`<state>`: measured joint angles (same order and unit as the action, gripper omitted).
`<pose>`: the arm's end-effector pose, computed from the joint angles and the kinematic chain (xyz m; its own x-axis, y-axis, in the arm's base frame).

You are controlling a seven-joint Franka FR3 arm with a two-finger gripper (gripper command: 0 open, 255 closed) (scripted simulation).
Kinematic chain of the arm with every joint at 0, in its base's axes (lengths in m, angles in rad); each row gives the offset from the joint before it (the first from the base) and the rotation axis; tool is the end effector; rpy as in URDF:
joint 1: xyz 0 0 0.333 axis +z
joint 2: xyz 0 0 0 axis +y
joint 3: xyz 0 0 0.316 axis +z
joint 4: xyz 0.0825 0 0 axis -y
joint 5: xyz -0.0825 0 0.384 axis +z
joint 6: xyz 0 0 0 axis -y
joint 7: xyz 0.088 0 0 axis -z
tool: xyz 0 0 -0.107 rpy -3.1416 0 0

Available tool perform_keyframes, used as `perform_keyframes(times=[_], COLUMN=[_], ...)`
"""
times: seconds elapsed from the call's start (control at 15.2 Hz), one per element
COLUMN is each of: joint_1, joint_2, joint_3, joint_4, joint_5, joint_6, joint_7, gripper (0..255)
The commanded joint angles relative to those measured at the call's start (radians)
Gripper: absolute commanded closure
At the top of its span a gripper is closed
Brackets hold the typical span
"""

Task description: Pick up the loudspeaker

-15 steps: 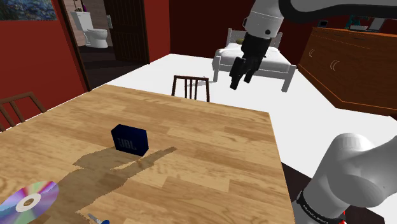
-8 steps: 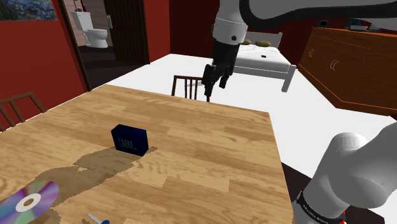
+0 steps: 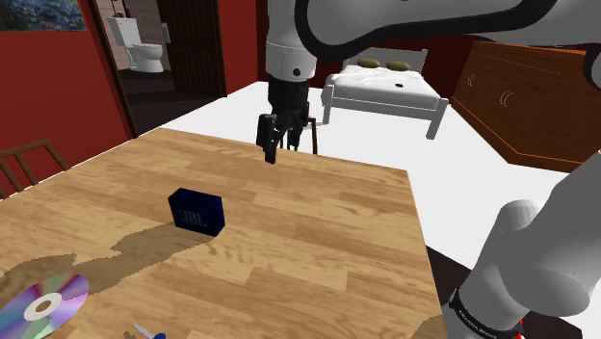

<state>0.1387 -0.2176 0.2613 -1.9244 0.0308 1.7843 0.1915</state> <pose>0.4569 0.2081 0.5851 0.9775 0.1977 0.0740 0.1974 -0.9803 0.0115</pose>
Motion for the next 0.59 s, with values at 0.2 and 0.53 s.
perform_keyframes(times=[0.2, 0.53], joint_1=[0.037, 0.092], joint_2=[0.189, 0.38], joint_3=[0.059, 0.106], joint_4=[0.163, 0.347], joint_5=[-0.04, -0.099], joint_6=[-0.008, -0.041], joint_7=[0.035, 0.072], gripper=[0, 0])
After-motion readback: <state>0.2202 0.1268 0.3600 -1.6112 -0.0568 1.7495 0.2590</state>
